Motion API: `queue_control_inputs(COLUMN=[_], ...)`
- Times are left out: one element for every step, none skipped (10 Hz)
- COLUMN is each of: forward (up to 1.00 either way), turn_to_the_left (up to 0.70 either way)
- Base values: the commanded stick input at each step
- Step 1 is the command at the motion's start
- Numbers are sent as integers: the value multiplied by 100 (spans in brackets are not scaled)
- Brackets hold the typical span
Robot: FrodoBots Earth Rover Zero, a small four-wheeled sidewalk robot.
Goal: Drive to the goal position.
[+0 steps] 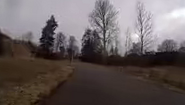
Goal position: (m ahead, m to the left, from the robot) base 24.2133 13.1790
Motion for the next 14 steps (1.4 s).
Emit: queue_control_inputs(forward=[70, 70, 70, 70, 70, 70, 70, 70, 70, 70, 70, 70, 70, 70], turn_to_the_left=[0, 0, 0, 0, 22, 0, 0, 0, 0, 0, 0, 0, 0, 0])
